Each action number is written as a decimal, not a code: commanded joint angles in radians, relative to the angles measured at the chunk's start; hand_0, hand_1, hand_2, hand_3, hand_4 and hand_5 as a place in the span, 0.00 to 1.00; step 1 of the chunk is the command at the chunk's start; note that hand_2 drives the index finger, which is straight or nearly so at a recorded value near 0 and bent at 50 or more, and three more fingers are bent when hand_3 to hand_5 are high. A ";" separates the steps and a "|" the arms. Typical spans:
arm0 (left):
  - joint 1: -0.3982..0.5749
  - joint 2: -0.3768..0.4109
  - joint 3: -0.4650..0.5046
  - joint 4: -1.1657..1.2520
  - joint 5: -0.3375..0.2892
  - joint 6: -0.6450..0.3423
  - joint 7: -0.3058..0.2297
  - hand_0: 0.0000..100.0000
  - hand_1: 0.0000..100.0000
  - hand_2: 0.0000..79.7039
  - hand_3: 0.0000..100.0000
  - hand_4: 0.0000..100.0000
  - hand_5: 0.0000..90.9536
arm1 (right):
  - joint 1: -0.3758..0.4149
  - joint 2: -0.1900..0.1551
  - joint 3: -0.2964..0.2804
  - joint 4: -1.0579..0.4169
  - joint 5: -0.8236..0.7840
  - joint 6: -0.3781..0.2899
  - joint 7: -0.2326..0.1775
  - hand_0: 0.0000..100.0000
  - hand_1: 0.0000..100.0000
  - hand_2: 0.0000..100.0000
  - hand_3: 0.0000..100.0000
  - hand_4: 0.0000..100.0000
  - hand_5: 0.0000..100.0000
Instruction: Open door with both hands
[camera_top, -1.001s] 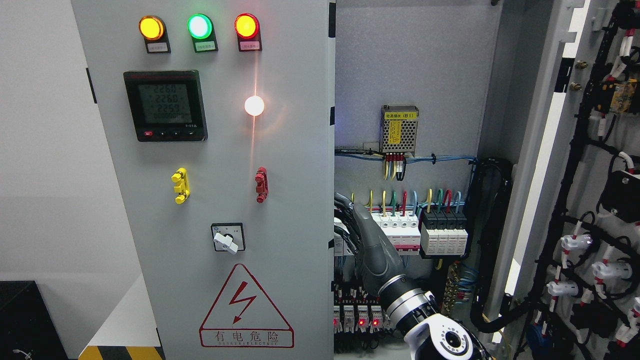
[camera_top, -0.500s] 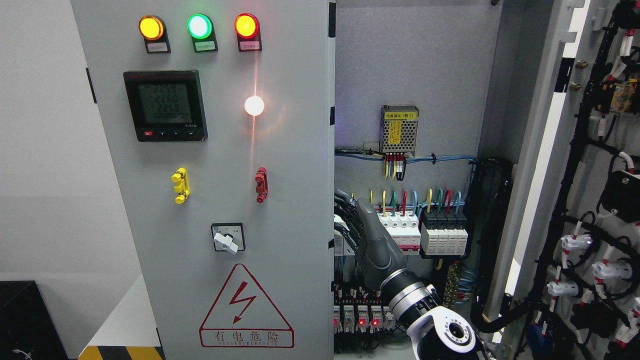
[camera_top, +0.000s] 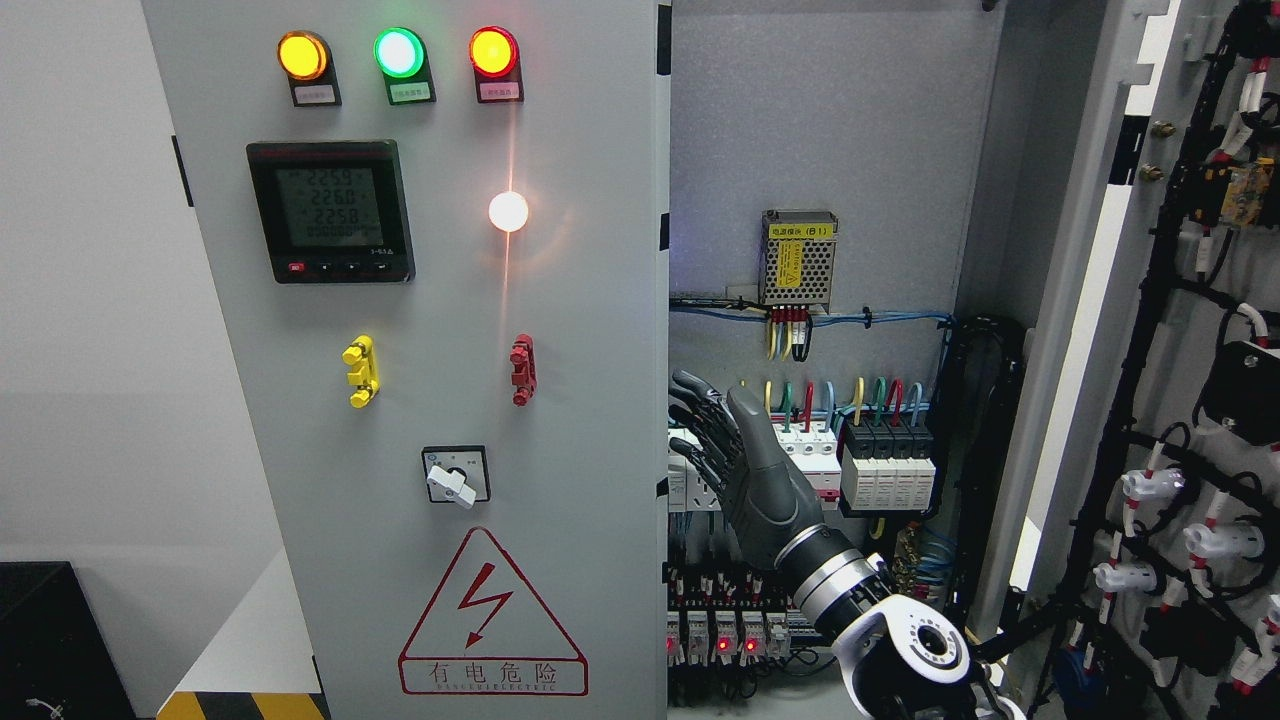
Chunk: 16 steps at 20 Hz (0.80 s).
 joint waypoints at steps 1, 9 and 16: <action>0.000 0.000 -0.032 0.000 0.000 0.000 -0.001 0.00 0.00 0.00 0.00 0.00 0.00 | -0.018 -0.021 -0.010 0.041 -0.048 0.001 0.004 0.19 0.00 0.00 0.00 0.00 0.00; 0.000 0.000 -0.032 0.000 0.000 0.000 -0.001 0.00 0.00 0.00 0.00 0.00 0.00 | -0.026 -0.021 -0.015 0.051 -0.057 0.053 0.105 0.19 0.00 0.00 0.00 0.00 0.00; 0.000 0.000 -0.032 0.000 0.000 0.000 -0.001 0.00 0.00 0.00 0.00 0.00 0.00 | -0.067 -0.020 -0.015 0.080 -0.057 0.053 0.176 0.19 0.00 0.00 0.00 0.00 0.00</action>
